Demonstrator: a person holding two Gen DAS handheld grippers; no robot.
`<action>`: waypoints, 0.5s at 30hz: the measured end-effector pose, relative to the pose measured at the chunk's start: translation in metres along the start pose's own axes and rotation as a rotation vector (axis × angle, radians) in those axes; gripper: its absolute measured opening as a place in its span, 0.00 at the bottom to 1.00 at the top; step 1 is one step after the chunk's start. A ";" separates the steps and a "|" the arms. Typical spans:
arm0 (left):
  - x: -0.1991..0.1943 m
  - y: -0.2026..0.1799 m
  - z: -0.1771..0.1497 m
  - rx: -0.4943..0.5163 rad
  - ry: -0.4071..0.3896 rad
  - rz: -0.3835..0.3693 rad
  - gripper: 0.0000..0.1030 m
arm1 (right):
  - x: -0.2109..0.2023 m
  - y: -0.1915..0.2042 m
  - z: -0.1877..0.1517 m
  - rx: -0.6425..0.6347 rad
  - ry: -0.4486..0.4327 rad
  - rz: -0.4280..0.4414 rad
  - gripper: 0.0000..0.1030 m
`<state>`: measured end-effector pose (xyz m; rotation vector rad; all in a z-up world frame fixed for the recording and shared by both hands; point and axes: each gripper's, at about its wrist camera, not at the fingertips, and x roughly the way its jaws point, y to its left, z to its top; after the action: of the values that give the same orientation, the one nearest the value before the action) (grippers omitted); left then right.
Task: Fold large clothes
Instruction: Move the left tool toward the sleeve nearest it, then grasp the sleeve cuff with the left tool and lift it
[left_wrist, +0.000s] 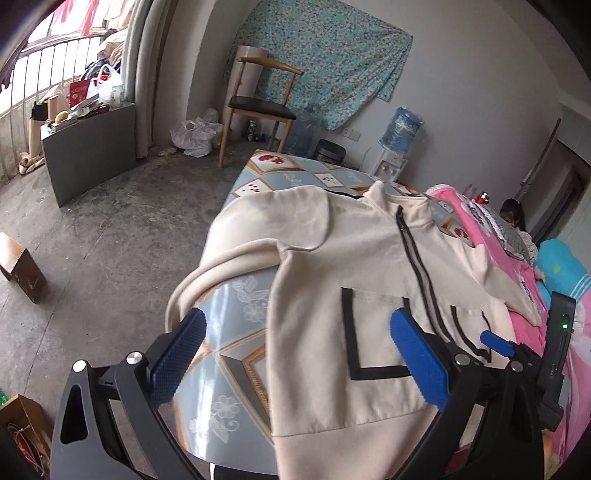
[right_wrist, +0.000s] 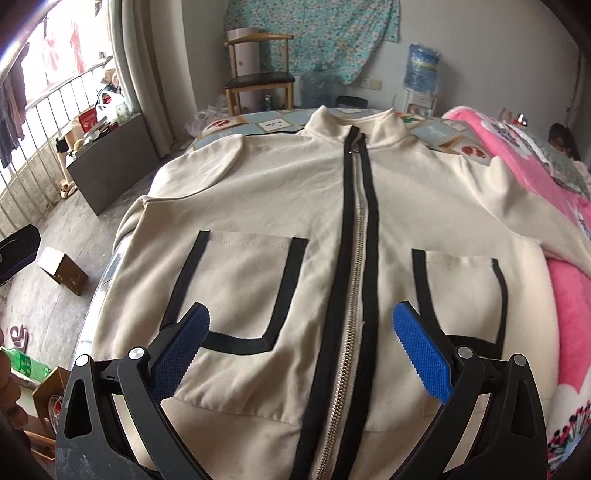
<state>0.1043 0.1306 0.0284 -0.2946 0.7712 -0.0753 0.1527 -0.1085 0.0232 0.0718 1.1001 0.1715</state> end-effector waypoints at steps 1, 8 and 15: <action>0.001 0.010 0.000 -0.011 -0.002 0.026 0.95 | 0.005 0.001 0.002 0.004 0.008 0.015 0.94; 0.050 0.128 -0.004 -0.379 0.204 0.101 0.95 | 0.032 0.010 0.012 -0.040 0.045 0.042 0.94; 0.138 0.217 -0.035 -0.866 0.398 -0.195 0.95 | 0.048 0.020 0.021 -0.065 0.076 0.020 0.94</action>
<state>0.1702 0.3059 -0.1510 -1.2048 1.1431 0.0234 0.1900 -0.0798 -0.0068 0.0189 1.1693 0.2295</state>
